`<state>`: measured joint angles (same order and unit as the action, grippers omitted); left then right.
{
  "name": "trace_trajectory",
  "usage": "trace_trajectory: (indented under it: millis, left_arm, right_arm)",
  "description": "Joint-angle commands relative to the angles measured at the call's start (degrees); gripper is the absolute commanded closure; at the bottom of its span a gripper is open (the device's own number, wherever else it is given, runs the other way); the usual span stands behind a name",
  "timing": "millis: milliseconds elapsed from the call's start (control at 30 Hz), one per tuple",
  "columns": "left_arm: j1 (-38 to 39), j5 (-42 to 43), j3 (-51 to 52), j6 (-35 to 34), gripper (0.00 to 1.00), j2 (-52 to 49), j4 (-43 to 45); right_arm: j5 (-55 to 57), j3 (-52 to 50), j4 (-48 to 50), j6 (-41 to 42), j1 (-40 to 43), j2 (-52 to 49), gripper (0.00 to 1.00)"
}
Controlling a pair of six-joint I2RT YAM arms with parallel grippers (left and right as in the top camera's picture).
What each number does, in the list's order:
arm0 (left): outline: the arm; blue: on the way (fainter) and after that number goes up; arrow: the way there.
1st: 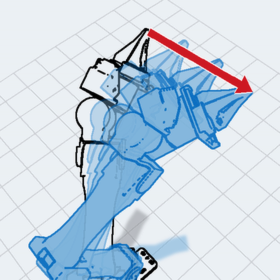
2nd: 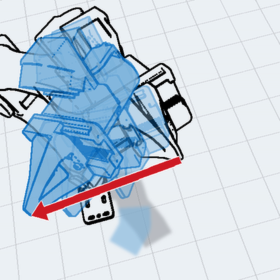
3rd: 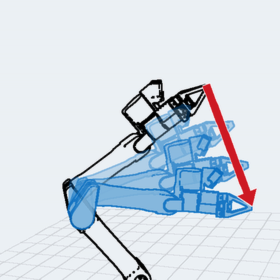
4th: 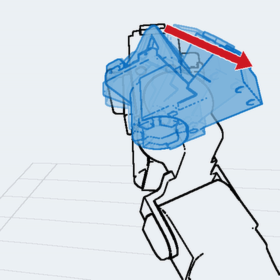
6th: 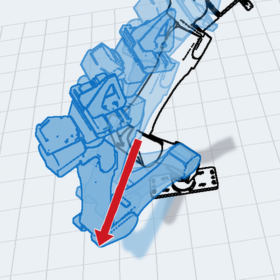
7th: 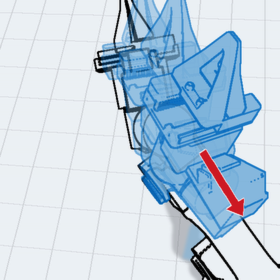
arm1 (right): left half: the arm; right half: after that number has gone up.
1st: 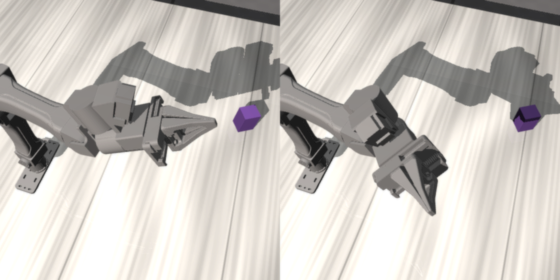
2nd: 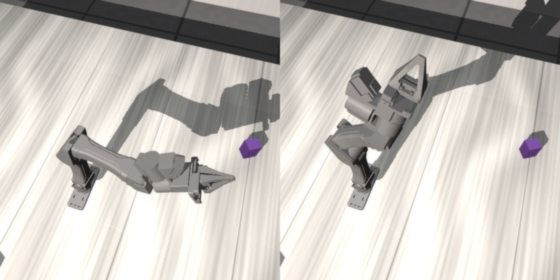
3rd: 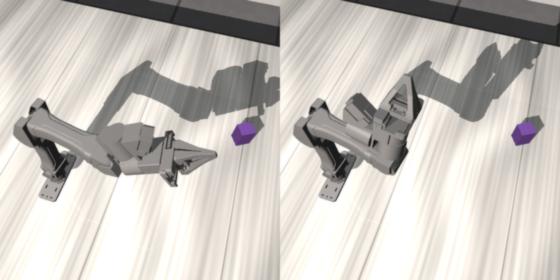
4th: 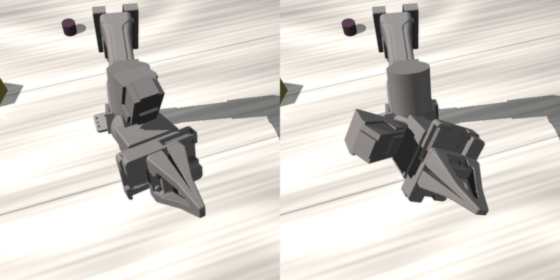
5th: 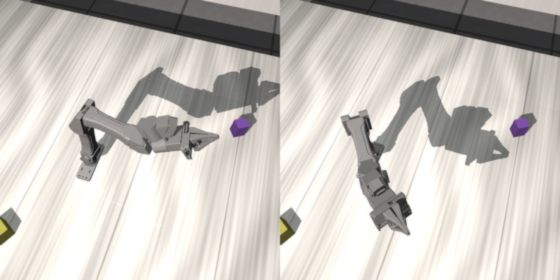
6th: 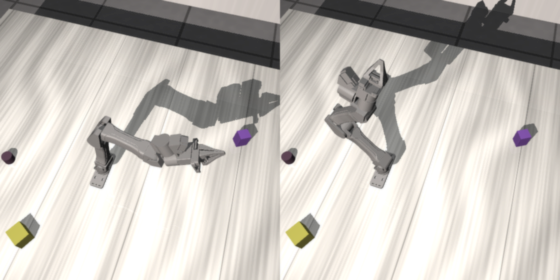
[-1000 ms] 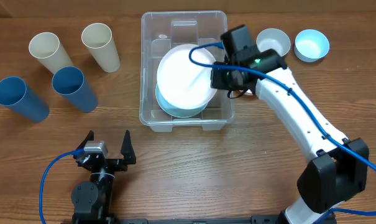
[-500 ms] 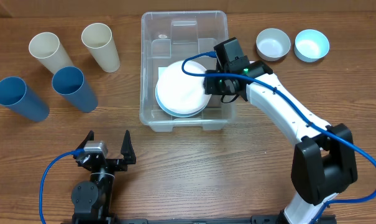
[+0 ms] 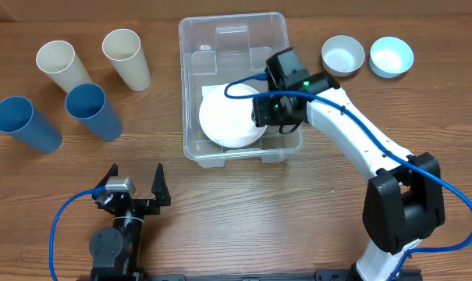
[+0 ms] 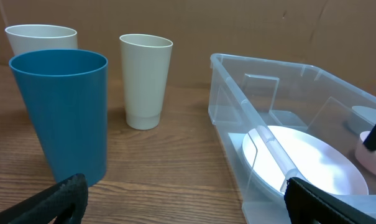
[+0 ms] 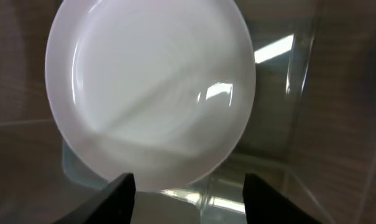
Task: Pack container
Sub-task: 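Carry the large white plate into the bin and lower it, then release the plate and move the right gripper over the pink bowl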
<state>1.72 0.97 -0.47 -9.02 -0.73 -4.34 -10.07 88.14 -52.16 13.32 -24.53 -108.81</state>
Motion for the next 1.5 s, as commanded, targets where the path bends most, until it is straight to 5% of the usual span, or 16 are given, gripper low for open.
trace_trajectory:
  millis: [0,200,533,867,1467]
  left_arm:
    - [-0.6,-0.3,0.2,0.4,0.0,0.4,-0.1]
    - [-0.6,-0.3,0.2,0.4,0.0,0.4,-0.1]
    - [-0.6,-0.3,0.2,0.4,0.0,0.4,-0.1]
    - [-0.6,-0.3,0.2,0.4,0.0,0.4,-0.1]
    - [-0.6,-0.3,0.2,0.5,0.0,0.4,-0.1]
  right_arm:
    - [-1.0,11.5,-5.0,-1.2,-0.5,0.0,0.42]
    - [7.4,27.2,-19.3,3.4,0.5,0.0,0.43]
    - [15.1,26.8,-32.3,9.4,11.7,-2.7,0.46]
    - [13.9,16.3,-29.4,9.4,11.7,-4.4,0.47]
    - [10.9,15.7,-26.7,9.3,6.6,-4.4,0.48]
